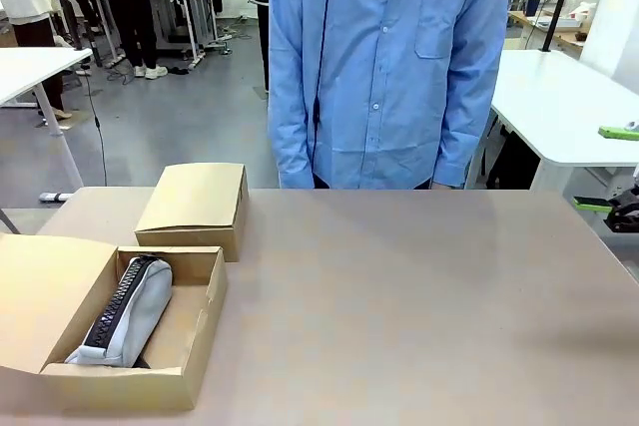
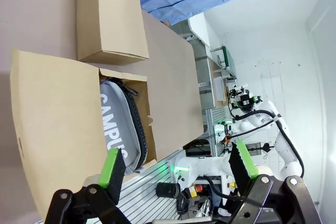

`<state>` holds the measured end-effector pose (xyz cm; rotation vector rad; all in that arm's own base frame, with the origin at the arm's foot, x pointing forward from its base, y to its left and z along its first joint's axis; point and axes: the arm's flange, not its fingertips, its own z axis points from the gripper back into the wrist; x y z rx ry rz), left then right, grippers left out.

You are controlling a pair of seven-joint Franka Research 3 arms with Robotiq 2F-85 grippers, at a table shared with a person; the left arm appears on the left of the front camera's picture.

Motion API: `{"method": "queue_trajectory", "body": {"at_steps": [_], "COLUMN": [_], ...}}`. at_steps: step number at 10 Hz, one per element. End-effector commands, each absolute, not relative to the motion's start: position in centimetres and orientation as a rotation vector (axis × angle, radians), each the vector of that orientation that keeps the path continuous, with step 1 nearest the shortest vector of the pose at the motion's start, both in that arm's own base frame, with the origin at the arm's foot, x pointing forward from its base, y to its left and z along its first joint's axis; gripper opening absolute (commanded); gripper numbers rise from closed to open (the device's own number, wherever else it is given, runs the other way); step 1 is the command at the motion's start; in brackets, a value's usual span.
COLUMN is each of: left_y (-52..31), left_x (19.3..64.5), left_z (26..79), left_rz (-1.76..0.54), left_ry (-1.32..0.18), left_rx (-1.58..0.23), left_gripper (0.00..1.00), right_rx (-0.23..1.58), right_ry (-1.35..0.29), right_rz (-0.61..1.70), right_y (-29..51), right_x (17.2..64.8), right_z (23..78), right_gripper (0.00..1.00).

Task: Place items inside the box.
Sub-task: Close the lid of the Mailer Box closest to the robot.

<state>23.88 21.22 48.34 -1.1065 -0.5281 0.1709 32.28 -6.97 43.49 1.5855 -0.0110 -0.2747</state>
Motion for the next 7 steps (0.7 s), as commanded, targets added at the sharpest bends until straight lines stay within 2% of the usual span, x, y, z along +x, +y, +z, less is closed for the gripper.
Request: {"method": "queue_trajectory", "body": {"at_steps": [1, 6, 7], "left_y": [21.2, 21.2, 20.0], "left_x": [23.9, 23.9, 25.8], "left_z": [48.4, 48.3, 50.1], "left_rz": [0.156, 0.171, -0.205], "left_ry": [-0.549, -0.528, -0.702], "left_rx": [-1.123, -1.107, -0.995], "left_gripper": [1.00, 1.00, 1.00], "right_rx": [1.610, 1.610, 1.610], "right_ry": [0.004, 0.004, 0.004], "right_rz": [-0.297, -0.297, -0.297], "right_y": [-7.0, -7.0, -7.0], "right_x": [32.3, 32.3, 32.3], "right_z": [44.3, 44.3, 44.3], "right_gripper": [1.00, 1.00, 1.00]}}
